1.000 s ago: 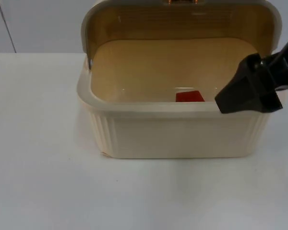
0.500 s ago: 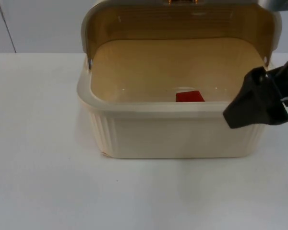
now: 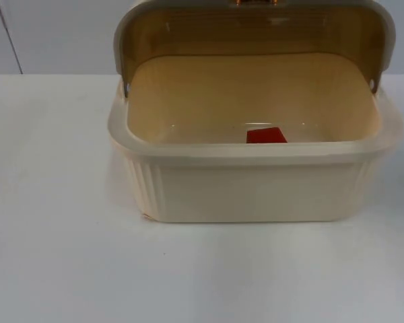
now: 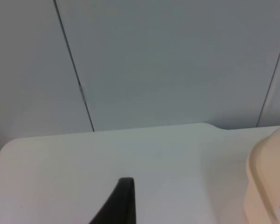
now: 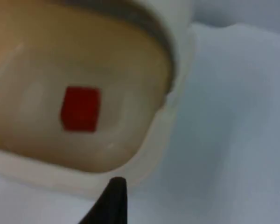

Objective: Open the box lid with the left hand, place the block into the box with the right hand, then close the box lid with the left hand.

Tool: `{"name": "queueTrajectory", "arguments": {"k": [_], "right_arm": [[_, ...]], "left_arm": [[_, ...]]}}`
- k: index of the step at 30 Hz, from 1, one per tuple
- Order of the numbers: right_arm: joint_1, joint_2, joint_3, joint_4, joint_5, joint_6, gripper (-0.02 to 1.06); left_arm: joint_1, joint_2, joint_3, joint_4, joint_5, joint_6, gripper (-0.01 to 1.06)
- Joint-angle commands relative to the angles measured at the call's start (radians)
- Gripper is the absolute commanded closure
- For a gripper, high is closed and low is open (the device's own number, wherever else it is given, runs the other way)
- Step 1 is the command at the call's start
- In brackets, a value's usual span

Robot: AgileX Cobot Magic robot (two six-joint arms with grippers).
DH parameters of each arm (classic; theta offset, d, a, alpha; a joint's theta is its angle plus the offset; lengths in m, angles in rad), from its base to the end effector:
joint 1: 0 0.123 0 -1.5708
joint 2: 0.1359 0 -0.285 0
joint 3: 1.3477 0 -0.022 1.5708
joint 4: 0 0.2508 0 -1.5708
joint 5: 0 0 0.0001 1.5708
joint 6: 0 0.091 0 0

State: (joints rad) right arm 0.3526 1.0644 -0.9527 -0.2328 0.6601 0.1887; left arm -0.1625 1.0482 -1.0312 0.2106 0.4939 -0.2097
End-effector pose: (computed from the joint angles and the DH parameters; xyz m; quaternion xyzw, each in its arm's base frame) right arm 0.2095 0.0634 0.3484 -0.1256 0.8900 0.0140 0.4381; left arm 0.2225 -0.0273 0.3899 0.0310 0.8363 -0.0094 0.5473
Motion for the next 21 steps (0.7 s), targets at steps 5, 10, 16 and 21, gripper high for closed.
{"name": "queueTrajectory", "arguments": {"k": [5, 10, 16, 21], "right_arm": [[-0.296, -0.182, -0.009, -0.104, -0.1, 0.006, 0.0], [-0.442, -0.23, -0.009, -0.071, -0.116, 0.068, 0.0], [-0.449, -0.198, 0.014, 0.195, -0.177, -0.139, 0.0], [-0.449, -0.133, 0.03, 0.253, -0.203, -0.189, 0.0]], "left_arm": [[-0.006, -0.007, 0.0, 0.002, -0.021, -0.006, 0.0], [-0.006, -0.007, 0.0, -0.002, -0.032, -0.006, 0.0], [-0.006, -0.007, 0.0, -0.004, -0.035, -0.006, 0.0], [-0.006, -0.007, 0.0, -0.004, -0.035, -0.006, 0.0]]}}
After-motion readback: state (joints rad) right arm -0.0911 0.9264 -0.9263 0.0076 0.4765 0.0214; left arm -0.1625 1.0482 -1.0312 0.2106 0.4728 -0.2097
